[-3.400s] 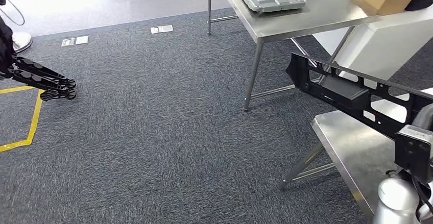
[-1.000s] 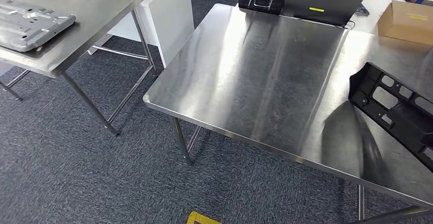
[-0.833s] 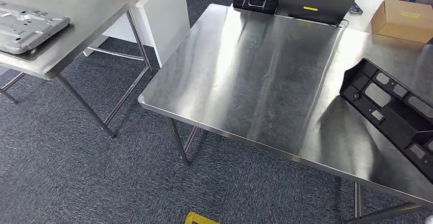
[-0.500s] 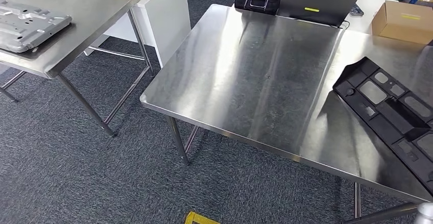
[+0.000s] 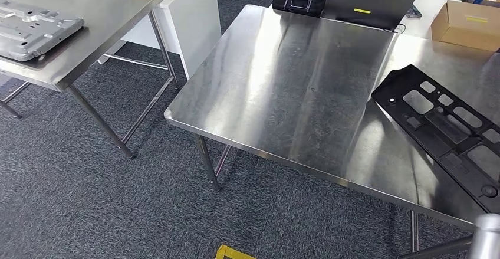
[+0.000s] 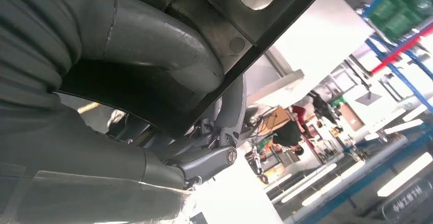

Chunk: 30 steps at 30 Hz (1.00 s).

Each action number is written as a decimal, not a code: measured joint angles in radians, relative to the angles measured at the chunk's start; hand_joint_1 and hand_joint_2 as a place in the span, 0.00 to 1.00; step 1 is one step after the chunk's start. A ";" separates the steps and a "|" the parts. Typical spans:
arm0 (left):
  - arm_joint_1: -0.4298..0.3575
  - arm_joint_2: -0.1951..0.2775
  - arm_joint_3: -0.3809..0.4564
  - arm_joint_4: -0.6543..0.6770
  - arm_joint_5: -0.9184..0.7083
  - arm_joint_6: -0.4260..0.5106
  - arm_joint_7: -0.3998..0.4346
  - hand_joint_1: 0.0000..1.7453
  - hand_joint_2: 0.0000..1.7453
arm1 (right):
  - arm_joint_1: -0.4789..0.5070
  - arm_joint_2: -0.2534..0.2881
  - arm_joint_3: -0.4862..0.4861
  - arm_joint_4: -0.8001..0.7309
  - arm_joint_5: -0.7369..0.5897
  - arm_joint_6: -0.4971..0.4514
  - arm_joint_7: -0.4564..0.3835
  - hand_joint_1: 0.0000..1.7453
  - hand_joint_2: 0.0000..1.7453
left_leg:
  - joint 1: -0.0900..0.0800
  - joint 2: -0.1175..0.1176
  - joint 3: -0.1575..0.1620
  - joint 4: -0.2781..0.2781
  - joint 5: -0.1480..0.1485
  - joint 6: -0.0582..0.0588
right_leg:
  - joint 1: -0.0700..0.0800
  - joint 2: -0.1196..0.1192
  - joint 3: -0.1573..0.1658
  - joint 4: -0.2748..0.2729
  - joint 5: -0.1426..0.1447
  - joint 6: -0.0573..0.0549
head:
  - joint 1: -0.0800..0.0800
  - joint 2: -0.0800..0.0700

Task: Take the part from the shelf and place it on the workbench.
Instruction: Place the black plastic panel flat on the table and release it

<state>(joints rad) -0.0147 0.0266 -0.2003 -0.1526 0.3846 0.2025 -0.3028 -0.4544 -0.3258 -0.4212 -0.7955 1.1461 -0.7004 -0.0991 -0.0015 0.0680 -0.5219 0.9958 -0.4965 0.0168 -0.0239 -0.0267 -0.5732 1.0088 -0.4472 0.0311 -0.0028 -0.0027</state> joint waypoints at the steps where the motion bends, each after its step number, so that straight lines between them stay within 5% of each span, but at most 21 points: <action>1: 0.000 0.002 0.000 0.000 0.000 -0.010 -0.004 0.00 1.00 | -0.027 -0.015 0.013 0.034 0.027 0.000 0.020 1.00 1.00 | 0.000 0.000 0.000 0.000 0.000 0.000 | -0.001 0.000 0.000 0.000 0.000 0.000 | 0.000 0.000; 4: 0.001 0.010 0.000 0.000 0.010 -0.073 -0.038 0.00 1.00 | -0.114 -0.053 0.062 0.138 0.110 0.000 0.077 1.00 1.00 | -0.001 0.000 0.000 0.000 0.000 0.001 | -0.001 0.000 0.000 0.000 0.000 0.000 | 0.000 0.000; 8: 0.002 0.017 0.001 0.000 0.020 -0.106 -0.070 0.00 1.00 | -0.209 -0.083 0.137 0.256 0.191 0.015 0.131 0.00 0.00 | -0.001 0.000 0.000 0.000 0.001 0.002 | -0.001 0.000 0.000 0.000 0.001 0.001 | 0.000 0.000; 29: 0.005 0.024 0.000 0.000 0.024 -0.109 -0.063 0.00 1.00 | -0.281 -0.109 0.265 0.385 0.270 0.011 0.179 0.00 0.00 | -0.003 -0.006 -0.007 0.001 0.002 0.003 | -0.001 -0.005 -0.005 0.000 0.001 0.002 | 0.000 0.000; 30: 0.005 0.024 0.000 0.000 0.024 -0.109 -0.063 0.00 0.75 | -0.277 -0.108 0.267 0.376 0.274 0.010 0.177 0.00 0.00 | -0.003 -0.006 -0.007 0.001 0.002 0.003 | -0.001 -0.005 -0.005 0.000 0.001 0.002 | 0.000 0.000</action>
<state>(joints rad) -0.0098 0.0506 -0.1998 -0.1526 0.4086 0.0931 -0.3657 -0.7309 -0.4342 -0.1537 -0.4192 1.4199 -0.6899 0.0780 -0.0045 0.0623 -0.5293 0.9967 -0.4949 0.0193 -0.0251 -0.0320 -0.5779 1.0087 -0.4466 0.0327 -0.0026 -0.0027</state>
